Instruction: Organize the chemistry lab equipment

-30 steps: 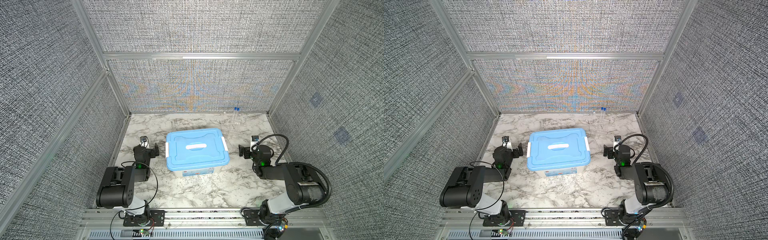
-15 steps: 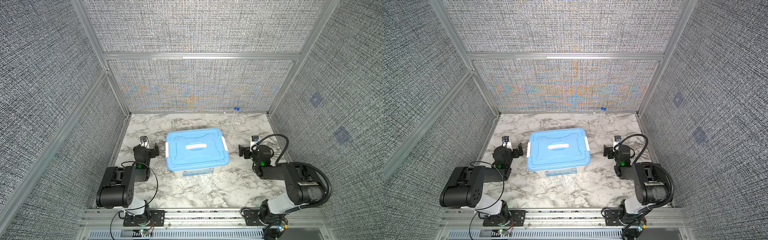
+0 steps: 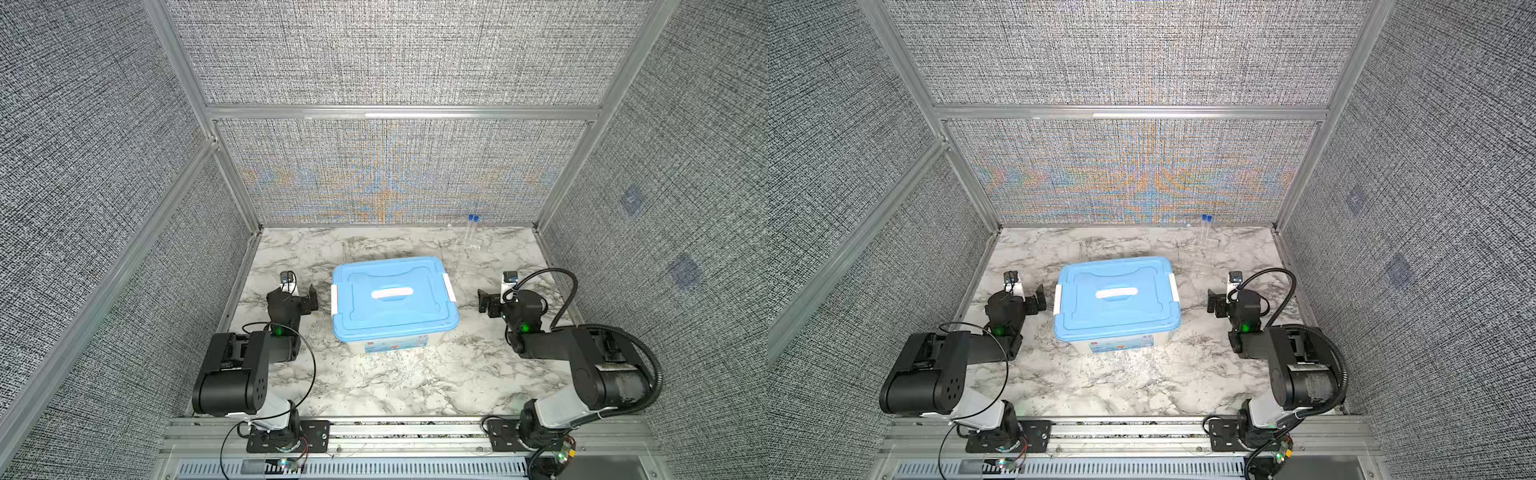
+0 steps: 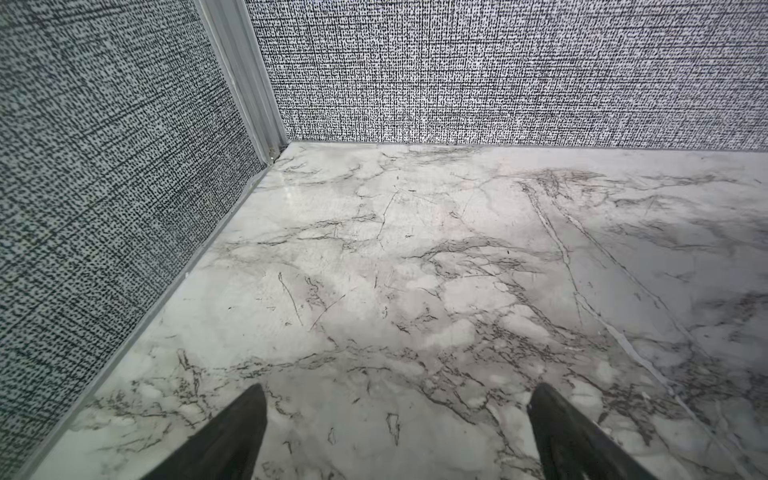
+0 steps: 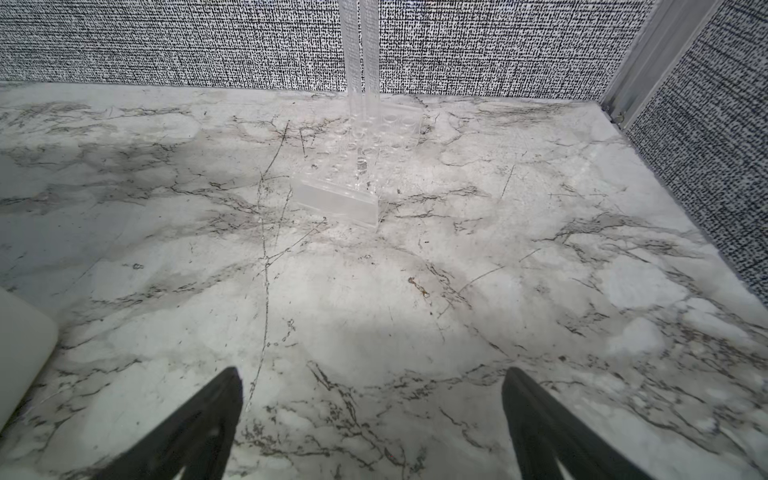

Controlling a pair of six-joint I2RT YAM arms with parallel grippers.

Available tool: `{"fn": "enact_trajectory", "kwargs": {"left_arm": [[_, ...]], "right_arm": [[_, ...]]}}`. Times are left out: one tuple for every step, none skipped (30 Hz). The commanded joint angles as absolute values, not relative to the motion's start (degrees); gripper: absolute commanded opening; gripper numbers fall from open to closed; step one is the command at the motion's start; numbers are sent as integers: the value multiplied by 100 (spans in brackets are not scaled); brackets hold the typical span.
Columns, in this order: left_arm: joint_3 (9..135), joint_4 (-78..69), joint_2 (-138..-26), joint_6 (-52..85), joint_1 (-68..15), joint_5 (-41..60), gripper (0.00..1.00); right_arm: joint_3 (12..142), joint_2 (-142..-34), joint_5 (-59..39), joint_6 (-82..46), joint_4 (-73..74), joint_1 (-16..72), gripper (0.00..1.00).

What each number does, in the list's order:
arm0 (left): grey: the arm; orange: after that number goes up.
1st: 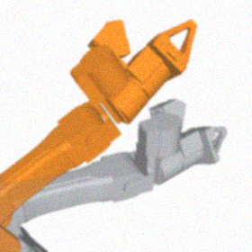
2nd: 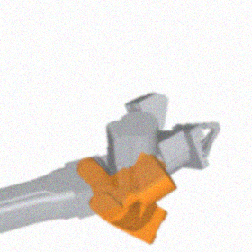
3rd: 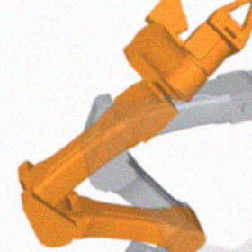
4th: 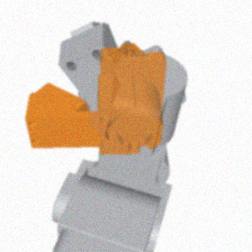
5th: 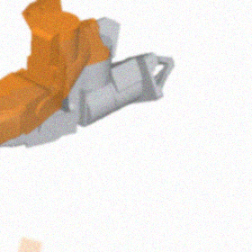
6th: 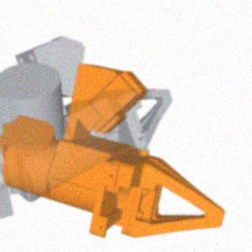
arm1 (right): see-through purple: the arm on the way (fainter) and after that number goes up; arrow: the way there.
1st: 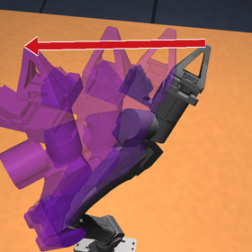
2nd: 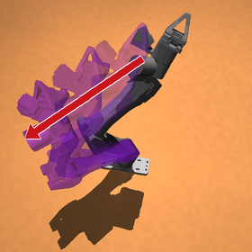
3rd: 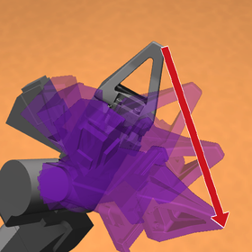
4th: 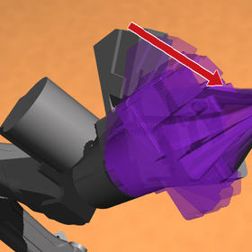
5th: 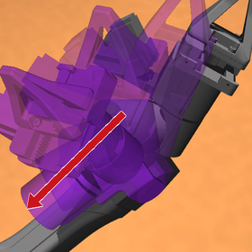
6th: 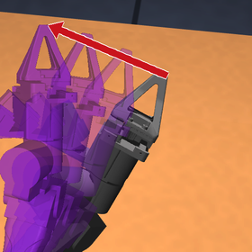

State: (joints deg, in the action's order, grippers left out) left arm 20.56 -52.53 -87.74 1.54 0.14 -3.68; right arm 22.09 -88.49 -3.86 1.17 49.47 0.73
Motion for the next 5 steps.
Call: {"fn": "enact_trajectory", "kwargs": {"left_arm": [[2067,-5312,-8772,211,66,-181,99],[2059,-5326,-8758,203,70,-182,99],[2044,-5351,-8748,190,64,-184,99],[2024,-5377,-8745,185,70,-185,99],[2013,-5400,-8740,172,68,-194,99]], "right_arm": [[2241,-8838,-352,138,5003,80,99],[2237,-8842,-353,141,5003,79,99],[2241,-8840,-357,140,5001,79,99],[2243,-8842,-354,141,5001,80,99],[2244,-8842,-357,141,5001,79,99]]}}
